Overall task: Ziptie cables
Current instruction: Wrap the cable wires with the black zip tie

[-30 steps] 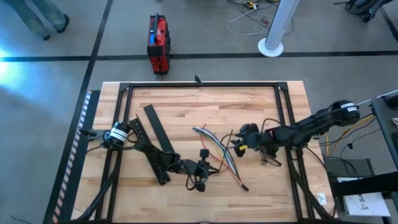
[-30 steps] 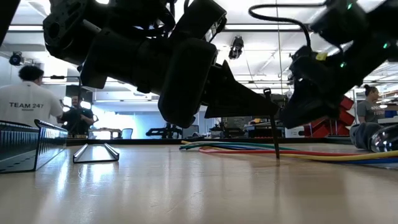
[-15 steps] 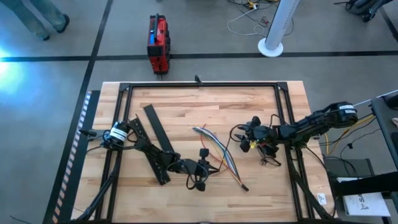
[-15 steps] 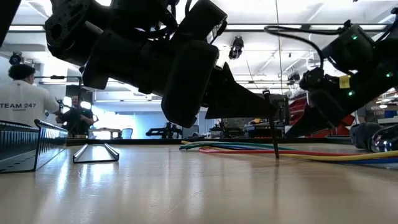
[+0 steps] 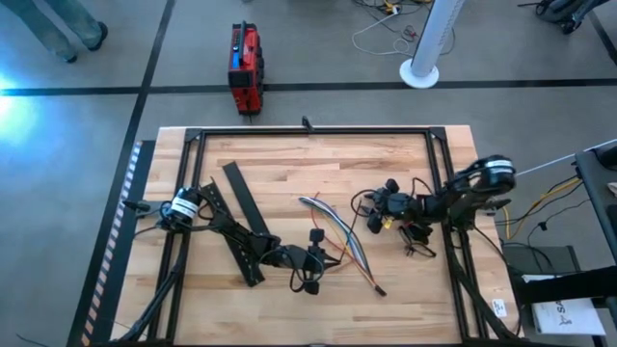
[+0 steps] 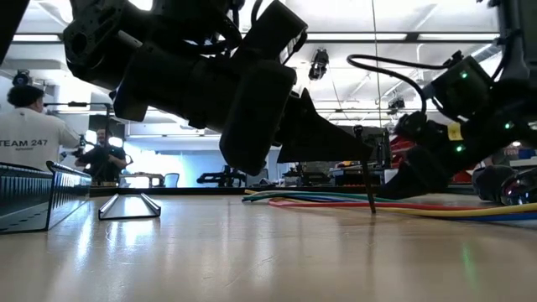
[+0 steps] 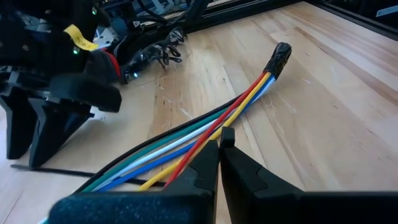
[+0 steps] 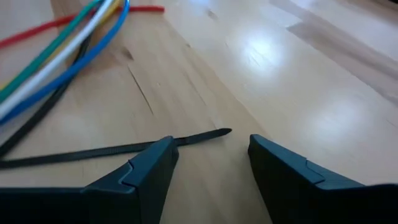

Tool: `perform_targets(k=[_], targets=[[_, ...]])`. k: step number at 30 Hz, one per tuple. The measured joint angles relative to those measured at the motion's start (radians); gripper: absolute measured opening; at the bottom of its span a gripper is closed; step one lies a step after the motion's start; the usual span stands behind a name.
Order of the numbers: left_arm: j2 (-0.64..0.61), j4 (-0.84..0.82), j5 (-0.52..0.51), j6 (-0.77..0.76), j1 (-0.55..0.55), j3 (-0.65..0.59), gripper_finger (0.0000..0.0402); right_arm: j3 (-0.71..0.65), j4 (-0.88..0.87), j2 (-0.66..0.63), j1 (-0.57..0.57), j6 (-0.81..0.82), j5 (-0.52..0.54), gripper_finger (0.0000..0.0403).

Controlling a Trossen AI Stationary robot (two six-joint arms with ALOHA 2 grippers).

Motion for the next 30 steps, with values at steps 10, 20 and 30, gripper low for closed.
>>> perform_targets(k=[10,20,30], targets=[[0.000,-0.007,0.000,-0.001,0.000,0.000,0.0000,-0.014,0.200,0.144,-0.013,0.003,-0.036,0.0199],[0.000,-0.008,0.000,-0.006,0.000,0.000,0.0000,-0.030,0.191,0.079,-0.212,0.016,-0.369,0.0199],[0.000,-0.008,0.000,-0.009,0.000,0.000,0.0000,0.001,0.165,0.086,-0.232,-0.020,-0.421,0.0199]])
